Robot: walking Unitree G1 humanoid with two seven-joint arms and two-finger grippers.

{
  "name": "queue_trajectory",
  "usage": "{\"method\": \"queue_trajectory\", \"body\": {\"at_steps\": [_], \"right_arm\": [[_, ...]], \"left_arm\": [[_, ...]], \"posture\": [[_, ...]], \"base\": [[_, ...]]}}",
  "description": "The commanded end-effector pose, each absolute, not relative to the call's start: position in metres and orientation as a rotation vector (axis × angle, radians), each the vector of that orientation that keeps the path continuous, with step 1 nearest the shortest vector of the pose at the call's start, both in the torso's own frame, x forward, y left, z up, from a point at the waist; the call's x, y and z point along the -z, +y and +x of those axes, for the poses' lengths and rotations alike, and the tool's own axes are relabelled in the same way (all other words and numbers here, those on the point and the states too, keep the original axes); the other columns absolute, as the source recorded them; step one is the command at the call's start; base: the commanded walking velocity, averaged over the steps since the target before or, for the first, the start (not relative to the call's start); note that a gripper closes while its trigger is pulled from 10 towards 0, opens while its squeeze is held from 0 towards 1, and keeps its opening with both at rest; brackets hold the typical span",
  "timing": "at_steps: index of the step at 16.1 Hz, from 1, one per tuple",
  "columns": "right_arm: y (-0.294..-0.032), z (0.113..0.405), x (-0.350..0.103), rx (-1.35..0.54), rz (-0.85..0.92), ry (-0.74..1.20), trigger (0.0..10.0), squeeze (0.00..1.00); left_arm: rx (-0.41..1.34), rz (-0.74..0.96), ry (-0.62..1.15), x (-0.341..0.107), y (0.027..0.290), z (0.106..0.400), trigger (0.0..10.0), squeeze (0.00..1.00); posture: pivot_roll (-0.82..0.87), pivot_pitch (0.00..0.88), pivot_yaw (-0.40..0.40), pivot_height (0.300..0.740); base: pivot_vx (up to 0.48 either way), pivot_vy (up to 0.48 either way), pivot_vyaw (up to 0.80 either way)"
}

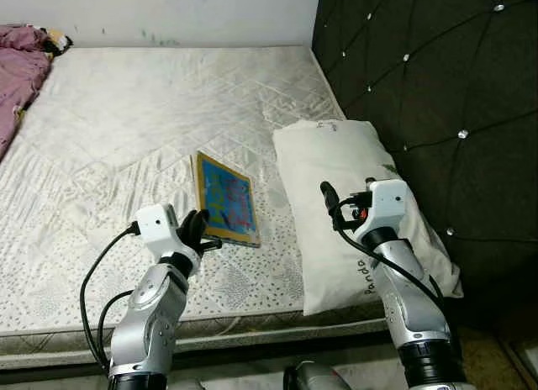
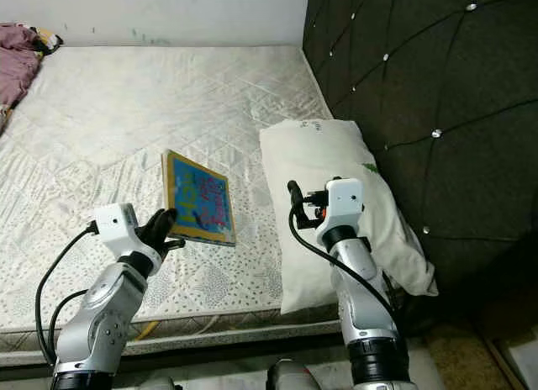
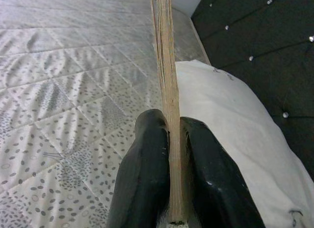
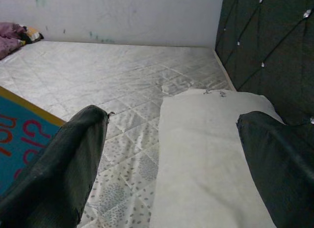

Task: Clean up the room

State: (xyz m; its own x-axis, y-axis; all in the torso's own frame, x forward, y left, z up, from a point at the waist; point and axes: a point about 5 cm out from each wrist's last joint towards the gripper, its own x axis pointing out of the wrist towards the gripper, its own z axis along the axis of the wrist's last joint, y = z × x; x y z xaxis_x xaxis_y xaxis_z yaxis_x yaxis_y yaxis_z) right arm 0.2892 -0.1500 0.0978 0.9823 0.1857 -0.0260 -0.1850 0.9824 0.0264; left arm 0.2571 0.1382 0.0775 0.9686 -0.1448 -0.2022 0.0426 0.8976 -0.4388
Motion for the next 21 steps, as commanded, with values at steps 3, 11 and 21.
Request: {"method": "queue_trajectory", "body": {"at_steps": [3,11,21], "right_arm": [[-0.1494,0.2885,-0.0991,-0.196,0.026,0.033,10.0,0.0],[-0.1512,0.2907,-0.0967,-0.192,0.019,0.046,10.0,0.0],[-0.1505,0.2957,-0.0968,-0.207,0.002,0.046,10.0,0.0]], "left_arm": [[0.085,-0.433,0.192,-0.0869,0.139,0.2613,10.0,0.0],[0.076,-0.432,0.172,-0.0889,0.1396,0.2632,10.0,0.0],[0.077,-0.464,0.141,-0.0917,0.1404,0.2643,10.0,0.0]], "posture": [[-0.05,0.0,-0.009,0.671],[-0.05,0.0,-0.014,0.626],[-0.05,0.0,-0.024,0.626]], "base": [[0.0,0.0,0.0],[0.0,0.0,0.0],[0.056,0.0,0.0]]}}
